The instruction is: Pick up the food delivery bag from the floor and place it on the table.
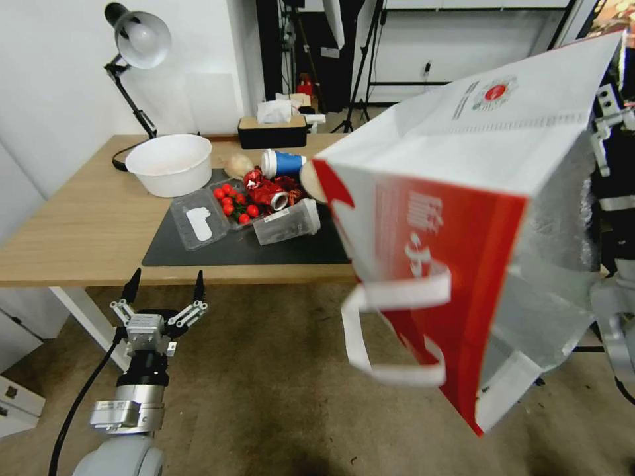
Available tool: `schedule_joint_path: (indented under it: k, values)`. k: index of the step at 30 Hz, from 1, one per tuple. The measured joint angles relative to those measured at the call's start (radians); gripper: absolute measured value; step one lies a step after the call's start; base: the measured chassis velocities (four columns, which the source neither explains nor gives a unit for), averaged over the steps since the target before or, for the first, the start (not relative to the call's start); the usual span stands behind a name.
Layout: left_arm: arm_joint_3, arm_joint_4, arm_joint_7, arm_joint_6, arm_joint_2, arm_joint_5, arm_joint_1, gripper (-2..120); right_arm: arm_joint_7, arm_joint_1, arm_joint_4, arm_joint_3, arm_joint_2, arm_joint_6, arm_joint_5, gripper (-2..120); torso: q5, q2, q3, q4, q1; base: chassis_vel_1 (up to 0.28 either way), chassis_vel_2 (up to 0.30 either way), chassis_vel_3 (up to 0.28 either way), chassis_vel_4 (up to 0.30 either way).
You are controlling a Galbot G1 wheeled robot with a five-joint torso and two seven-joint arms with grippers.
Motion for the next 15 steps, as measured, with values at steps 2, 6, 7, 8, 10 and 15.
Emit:
schedule_joint_path:
  k: [2, 6, 7, 8, 10, 15]
  values:
    - [0.002, 0.000, 0.000, -0.001, -0.003, 0.004, 0.000, 100, 0.062, 0.036, -0.013, -0.008, -0.009, 0.003, 0.003, 0, 0.0000, 0.000, 0.000, 0.0000, 0.000, 0.000, 0.000, 0.000, 0.000]
    - [0.004, 0.000, 0.000, -0.004, -0.005, 0.008, 0.001, 100, 0.129, 0.090, -0.045, -0.021, -0.021, 0.005, 0.009, 0, 0.0000, 0.000, 0.000, 0.0000, 0.000, 0.000, 0.000, 0.000, 0.000]
    - [0.005, 0.000, 0.000, -0.004, -0.005, 0.010, 0.001, 100, 0.152, 0.112, -0.061, -0.030, -0.025, 0.005, 0.012, 0, 0.0000, 0.000, 0.000, 0.0000, 0.000, 0.000, 0.000, 0.000, 0.000]
    - [0.005, 0.000, 0.000, -0.004, -0.005, 0.010, 0.001, 100, 0.152, 0.112, -0.061, -0.030, -0.025, 0.005, 0.012, 0, 0.0000, 0.000, 0.000, 0.0000, 0.000, 0.000, 0.000, 0.000, 0.000]
    - [0.005, 0.000, 0.000, -0.005, -0.007, 0.013, 0.002, 100, 0.182, 0.148, -0.090, -0.044, -0.031, 0.004, 0.017, 0, 0.0000, 0.000, 0.000, 0.0000, 0.000, 0.000, 0.000, 0.000, 0.000]
    - [0.010, 0.003, 0.001, -0.010, -0.013, 0.022, 0.004, 100, 0.253, 0.216, -0.164, -0.076, -0.031, 0.001, 0.026, 0, -0.0001, 0.000, 0.000, 0.0000, 0.000, 0.000, 0.000, 0.000, 0.000]
